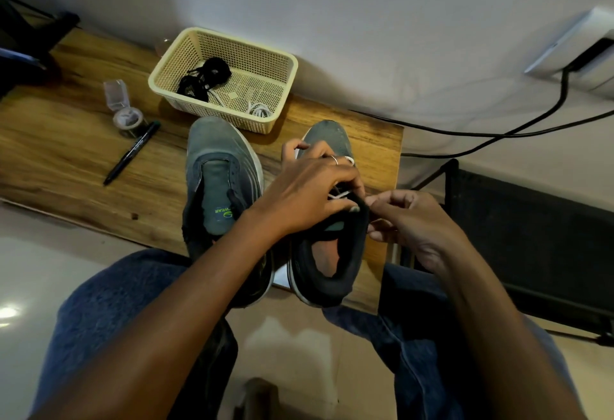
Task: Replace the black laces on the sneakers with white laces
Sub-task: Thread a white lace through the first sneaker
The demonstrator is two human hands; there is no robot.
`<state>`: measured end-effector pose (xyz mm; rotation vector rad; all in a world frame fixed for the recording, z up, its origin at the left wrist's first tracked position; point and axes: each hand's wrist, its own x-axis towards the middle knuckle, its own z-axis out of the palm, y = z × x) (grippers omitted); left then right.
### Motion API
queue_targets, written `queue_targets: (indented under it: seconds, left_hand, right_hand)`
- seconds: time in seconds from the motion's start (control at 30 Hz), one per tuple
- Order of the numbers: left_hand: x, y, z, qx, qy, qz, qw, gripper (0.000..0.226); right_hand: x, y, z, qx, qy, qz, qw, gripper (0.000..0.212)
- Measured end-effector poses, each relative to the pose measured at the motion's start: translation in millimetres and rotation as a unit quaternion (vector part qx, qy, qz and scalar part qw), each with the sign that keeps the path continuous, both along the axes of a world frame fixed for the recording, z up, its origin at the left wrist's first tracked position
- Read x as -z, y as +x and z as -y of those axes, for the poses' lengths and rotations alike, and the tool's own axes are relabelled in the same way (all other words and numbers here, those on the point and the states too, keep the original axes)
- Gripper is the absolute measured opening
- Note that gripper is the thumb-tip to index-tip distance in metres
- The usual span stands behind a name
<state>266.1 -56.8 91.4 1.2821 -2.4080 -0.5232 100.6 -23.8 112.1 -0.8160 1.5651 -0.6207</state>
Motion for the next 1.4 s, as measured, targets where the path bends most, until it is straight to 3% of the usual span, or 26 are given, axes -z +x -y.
queue_targets:
  seconds: [0.4, 0.5, 0.63, 0.8, 1.0, 1.13, 1.3, 1.4]
  left_hand:
    - [1, 7, 2, -0.024, 0.071, -0.04, 0.996, 0.02]
    - [-2, 15, 10, -0.083, 0.109, -0.089, 0.987, 0.022]
    - [3, 35, 23, -0.208, 0.128, -0.067, 0.967, 0.02]
    - [12, 41, 27, -0.23, 0.196, -0.057, 0.951, 0.024]
    - [14, 28, 21, -0.191, 0.18, -0.075, 0.962, 0.02]
    - [12, 26, 21, -0.204, 0.153, -0.075, 0.964, 0.013]
    - [10, 21, 20, -0.205, 0.111, -0.035, 0.972, 0.006]
    - [9, 20, 21, -0.209, 0.114, -0.038, 0.971, 0.006]
  right_hand:
    - [-8, 5, 5, 0.018, 0.005, -0.024, 1.0, 0.012]
    - [-9, 0, 10, 0.002, -0.036, -0.098, 0.994, 0.014]
    - [-11, -3, 24, -0.017, -0.134, -0.199, 0.971, 0.011]
    - [3, 8, 52, -0.1, -0.143, -0.235, 0.956, 0.012]
    - [14, 10, 68, -0.157, -0.095, -0.209, 0.961, 0.017]
    - [20, 10, 69, -0.093, -0.11, -0.186, 0.972, 0.019]
    - [22, 12, 69, -0.108, -0.116, -0.214, 0.964, 0.014]
    - [19, 8, 68, -0.072, -0.111, -0.17, 0.977, 0.021]
